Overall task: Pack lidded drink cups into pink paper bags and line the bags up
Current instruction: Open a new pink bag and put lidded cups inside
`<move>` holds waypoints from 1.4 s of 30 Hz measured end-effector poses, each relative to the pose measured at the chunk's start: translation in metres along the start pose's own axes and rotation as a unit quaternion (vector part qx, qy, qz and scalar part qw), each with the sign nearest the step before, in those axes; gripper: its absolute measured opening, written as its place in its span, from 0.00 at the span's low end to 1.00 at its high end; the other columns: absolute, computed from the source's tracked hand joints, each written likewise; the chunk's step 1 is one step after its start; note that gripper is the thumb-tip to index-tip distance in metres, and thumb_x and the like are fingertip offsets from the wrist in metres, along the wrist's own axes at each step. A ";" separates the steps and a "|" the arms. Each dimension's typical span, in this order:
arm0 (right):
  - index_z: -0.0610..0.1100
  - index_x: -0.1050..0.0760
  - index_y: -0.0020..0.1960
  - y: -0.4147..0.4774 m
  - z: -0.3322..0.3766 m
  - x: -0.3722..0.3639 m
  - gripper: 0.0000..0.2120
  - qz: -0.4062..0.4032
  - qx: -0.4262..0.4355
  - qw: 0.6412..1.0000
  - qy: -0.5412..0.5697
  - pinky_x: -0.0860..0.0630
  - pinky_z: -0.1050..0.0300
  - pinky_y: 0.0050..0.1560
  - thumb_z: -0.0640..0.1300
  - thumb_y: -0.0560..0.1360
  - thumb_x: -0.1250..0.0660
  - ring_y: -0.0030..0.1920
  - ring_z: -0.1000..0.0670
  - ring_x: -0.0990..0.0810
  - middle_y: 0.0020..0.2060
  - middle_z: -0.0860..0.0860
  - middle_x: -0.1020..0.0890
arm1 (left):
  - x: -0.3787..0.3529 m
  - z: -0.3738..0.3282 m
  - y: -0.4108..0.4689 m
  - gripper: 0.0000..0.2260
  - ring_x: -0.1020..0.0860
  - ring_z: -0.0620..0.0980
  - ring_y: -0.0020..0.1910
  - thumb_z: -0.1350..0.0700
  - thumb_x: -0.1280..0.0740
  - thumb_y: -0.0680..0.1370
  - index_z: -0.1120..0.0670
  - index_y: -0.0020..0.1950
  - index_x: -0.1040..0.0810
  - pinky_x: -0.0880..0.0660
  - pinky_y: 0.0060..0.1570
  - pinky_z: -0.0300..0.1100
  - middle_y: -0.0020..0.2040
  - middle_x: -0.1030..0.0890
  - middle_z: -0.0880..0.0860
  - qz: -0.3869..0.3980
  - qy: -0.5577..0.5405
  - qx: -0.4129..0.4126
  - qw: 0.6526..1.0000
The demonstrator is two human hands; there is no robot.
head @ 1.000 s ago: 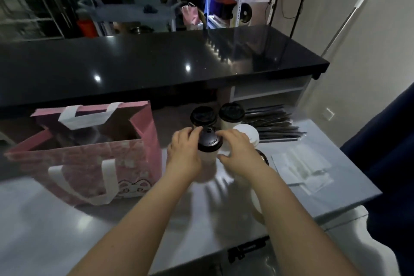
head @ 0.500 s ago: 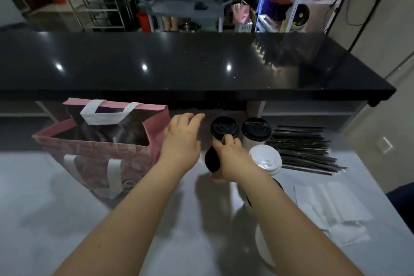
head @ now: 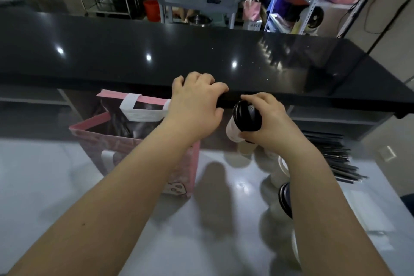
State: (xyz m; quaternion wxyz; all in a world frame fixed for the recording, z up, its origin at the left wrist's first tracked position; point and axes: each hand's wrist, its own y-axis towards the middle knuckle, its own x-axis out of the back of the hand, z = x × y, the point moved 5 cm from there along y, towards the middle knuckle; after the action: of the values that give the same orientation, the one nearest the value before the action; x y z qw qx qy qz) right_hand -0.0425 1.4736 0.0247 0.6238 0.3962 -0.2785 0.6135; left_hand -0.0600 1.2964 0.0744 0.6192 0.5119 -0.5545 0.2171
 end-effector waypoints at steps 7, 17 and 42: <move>0.55 0.36 0.73 -0.006 0.101 0.018 0.37 -0.141 -0.006 0.988 -0.068 0.37 0.43 0.69 0.56 0.65 0.30 0.68 0.45 0.41 0.70 0.51 0.37 | 0.046 0.117 -0.029 0.15 0.26 0.48 0.59 0.48 0.27 0.73 0.44 0.59 0.21 0.27 0.59 0.51 0.57 0.22 0.45 0.022 -0.131 -0.004 0.991; 0.64 0.35 0.70 -0.020 0.220 -0.034 0.36 -0.111 0.053 0.990 0.073 0.34 0.54 0.68 0.54 0.65 0.24 0.68 0.53 0.36 0.65 0.61 0.34 | 0.028 0.229 -0.073 0.11 0.24 0.41 0.53 0.50 0.23 0.69 0.44 0.51 0.17 0.35 0.70 0.57 0.49 0.18 0.41 0.116 -0.226 -0.079 0.964; 0.53 0.49 0.78 0.046 0.202 -0.173 0.45 0.192 -0.109 0.949 -0.225 0.32 0.45 0.66 0.51 0.69 0.26 0.70 0.40 0.37 0.74 0.47 0.42 | -0.006 0.222 -0.095 0.70 0.82 0.47 0.68 0.31 0.23 0.53 0.41 0.75 0.72 0.68 0.71 0.64 0.72 0.79 0.45 0.279 -0.118 -0.137 0.943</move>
State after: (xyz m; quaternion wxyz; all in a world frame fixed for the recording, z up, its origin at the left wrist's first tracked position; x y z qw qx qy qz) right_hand -0.0754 1.2070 -0.0054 0.4549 0.3928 -0.5471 0.5826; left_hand -0.0855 1.0683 0.0009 0.5278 0.2685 -0.7689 0.2411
